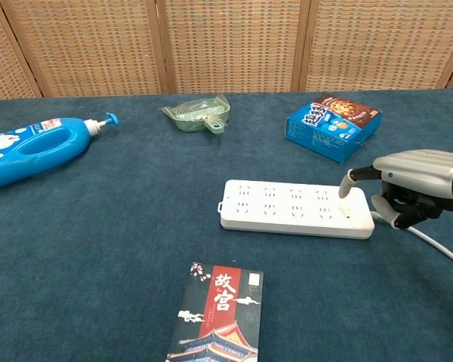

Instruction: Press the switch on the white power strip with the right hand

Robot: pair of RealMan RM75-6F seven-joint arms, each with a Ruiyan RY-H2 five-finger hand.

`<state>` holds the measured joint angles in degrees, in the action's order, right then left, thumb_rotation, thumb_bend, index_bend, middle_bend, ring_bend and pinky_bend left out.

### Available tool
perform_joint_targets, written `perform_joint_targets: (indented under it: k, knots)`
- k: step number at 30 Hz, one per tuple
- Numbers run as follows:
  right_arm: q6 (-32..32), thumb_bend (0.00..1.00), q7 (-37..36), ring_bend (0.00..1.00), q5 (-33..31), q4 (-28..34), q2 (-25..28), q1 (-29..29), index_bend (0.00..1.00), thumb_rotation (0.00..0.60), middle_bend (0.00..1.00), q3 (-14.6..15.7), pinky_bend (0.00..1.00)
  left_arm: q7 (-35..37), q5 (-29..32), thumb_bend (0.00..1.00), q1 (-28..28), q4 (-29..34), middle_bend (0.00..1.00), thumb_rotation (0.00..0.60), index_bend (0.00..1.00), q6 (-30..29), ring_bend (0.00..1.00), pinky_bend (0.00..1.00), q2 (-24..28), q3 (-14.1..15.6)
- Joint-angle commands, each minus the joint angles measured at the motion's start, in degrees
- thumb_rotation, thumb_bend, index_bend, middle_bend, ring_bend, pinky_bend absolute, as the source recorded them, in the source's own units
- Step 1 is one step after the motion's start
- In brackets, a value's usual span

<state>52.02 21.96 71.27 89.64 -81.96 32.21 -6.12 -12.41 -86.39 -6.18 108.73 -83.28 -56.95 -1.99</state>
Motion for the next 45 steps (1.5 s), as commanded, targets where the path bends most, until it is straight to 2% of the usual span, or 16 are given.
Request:
perform_joint_targets:
  k: [1,36,40,45]
  knots:
    - [-0.08,0.75,0.73,0.97,-0.90,0.05,0.00,0.22,0.26,0.600,0.94,0.23,1.00,0.19,-0.01,0.00,0.04,-0.03,0.00,0.600,0.00,-0.12,0.00,0.00,0.06,0.00]
    - [-0.55,0.75,6.53,0.97,-7.44,-0.35,-1.36,2.53,0.28,0.600,0.94,2.80,1.00,-0.12,-0.13,0.00,-0.04,0.00,0.00,0.600,0.00,-0.34,0.00,0.00,-0.10,0.26]
    - [2.00,0.75,5.30,0.97,-5.29,0.00,-1.53,2.25,0.28,0.600,0.94,2.08,1.00,0.00,-0.06,0.00,-0.02,0.02,0.00,0.600,0.00,-0.37,0.00,0.00,-0.04,0.26]
    - [10.28,0.75,-1.78,0.97,2.92,2.51,0.40,0.84,0.28,0.600,0.94,-0.91,1.00,0.27,-0.30,0.00,0.01,0.04,0.00,0.600,0.00,-0.49,0.00,0.00,0.10,0.33]
